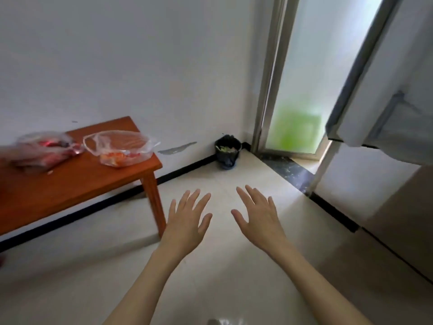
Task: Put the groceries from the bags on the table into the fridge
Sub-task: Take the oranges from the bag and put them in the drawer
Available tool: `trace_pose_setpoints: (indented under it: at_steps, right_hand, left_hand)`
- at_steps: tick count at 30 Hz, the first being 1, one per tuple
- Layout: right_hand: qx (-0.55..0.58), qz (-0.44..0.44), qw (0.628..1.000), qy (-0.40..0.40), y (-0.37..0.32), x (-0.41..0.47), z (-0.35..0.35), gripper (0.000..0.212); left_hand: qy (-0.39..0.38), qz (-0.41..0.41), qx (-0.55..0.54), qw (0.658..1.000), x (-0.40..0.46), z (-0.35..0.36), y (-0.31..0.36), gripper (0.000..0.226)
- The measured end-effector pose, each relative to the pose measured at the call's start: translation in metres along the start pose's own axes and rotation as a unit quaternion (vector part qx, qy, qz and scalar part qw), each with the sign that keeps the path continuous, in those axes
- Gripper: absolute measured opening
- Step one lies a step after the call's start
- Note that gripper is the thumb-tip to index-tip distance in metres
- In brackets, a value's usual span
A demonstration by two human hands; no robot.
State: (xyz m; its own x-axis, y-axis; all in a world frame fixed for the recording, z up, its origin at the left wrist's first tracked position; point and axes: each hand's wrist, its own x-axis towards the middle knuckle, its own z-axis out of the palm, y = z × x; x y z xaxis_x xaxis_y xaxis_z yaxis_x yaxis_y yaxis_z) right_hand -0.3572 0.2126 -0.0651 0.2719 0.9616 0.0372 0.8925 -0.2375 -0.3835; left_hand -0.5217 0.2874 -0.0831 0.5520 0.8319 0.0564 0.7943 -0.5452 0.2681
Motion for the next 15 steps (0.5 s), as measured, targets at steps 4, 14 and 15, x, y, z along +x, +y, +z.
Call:
trace_pose_setpoints:
  at_steps: [4, 14, 15]
  right_hand:
    - [0.007, -0.054, 0.998, -0.045, -0.051, 0.071, 0.039, 0.058]
    - [0.023, -0.16, 0.985, -0.068, -0.149, 0.241, 0.085, 0.058]
    - [0.025, -0.166, 0.983, -0.074, -0.155, 0.253, 0.088, 0.058]
  left_hand:
    - [-0.01, -0.077, 0.005, 0.997, 0.026, -0.005, -0.072, 0.054]
    - [0.014, -0.173, -0.01, 0.985, 0.113, -0.044, -0.212, 0.048]
    - [0.01, -0.18, -0.016, 0.983, 0.121, -0.045, -0.224, 0.047]
